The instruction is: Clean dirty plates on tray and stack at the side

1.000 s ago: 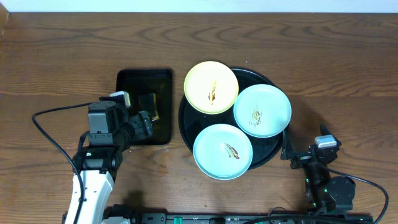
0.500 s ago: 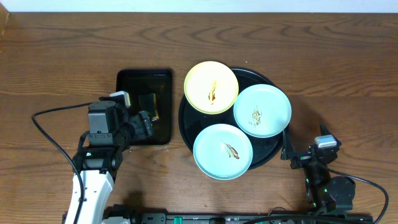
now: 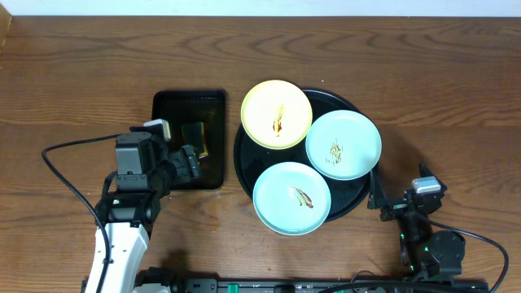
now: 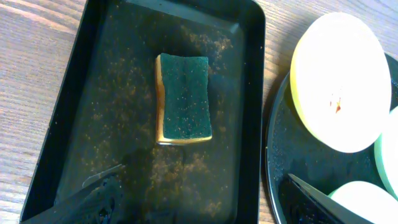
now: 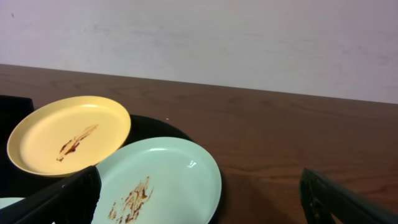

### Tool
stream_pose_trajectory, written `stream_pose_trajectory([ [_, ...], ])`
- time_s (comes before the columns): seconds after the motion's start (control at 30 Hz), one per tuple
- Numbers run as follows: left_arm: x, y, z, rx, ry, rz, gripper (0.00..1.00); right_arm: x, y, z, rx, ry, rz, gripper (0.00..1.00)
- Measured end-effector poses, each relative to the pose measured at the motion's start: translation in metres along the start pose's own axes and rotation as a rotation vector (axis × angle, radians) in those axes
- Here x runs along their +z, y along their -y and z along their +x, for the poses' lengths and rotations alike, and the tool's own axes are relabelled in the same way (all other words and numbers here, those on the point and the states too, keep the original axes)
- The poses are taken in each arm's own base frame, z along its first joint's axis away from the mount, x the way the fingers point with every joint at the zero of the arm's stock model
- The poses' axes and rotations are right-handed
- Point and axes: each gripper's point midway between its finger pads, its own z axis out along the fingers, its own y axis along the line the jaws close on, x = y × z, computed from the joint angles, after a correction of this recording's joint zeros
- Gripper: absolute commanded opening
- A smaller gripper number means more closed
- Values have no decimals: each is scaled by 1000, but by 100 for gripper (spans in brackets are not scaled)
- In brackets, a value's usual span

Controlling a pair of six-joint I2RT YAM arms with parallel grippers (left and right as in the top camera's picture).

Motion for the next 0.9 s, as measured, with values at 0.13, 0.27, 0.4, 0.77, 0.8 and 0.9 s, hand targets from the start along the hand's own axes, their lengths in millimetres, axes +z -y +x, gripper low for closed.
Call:
stream_pose_trajectory([
  [0.13, 0, 0, 0, 0, 0, 0, 81, 0, 0, 0, 0, 0, 0, 99],
  [0.27, 0, 0, 0, 0, 0, 0, 81, 0, 0, 0, 0, 0, 0, 99],
  [0.4, 0, 0, 0, 0, 0, 0, 81, 0, -4, -5, 0, 20, -24, 99],
  [0.77, 0, 0, -1, 1, 3, 1, 81, -7, 0, -11, 67, -86, 8, 99],
  [0.8, 0, 0, -1, 1, 3, 1, 81, -8, 1, -14, 72, -101, 13, 99],
  [0.9, 0, 0, 0, 0, 2, 2, 81, -8, 2, -24, 81, -143, 24, 99],
])
